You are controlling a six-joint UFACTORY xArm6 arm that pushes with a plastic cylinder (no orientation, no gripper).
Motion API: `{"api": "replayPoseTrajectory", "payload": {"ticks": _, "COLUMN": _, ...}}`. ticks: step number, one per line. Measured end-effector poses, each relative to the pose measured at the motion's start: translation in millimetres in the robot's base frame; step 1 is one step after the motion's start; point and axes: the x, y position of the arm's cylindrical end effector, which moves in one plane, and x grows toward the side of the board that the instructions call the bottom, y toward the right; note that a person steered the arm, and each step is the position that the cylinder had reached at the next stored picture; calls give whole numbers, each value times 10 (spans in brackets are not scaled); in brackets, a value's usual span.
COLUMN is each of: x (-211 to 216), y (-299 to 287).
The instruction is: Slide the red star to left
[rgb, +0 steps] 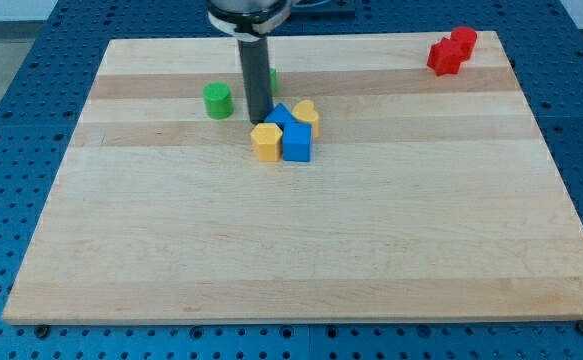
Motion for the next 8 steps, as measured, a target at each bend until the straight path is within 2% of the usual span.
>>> {"api": "replayPoseTrajectory", "payload": {"ticks": 2, "x": 220, "y": 545}}
{"api": "replayPoseTrajectory", "payload": {"ticks": 5, "x": 908, "y": 719}}
{"api": "replayPoseTrajectory", "payload": {"ticks": 8, "x": 927, "y": 1219}}
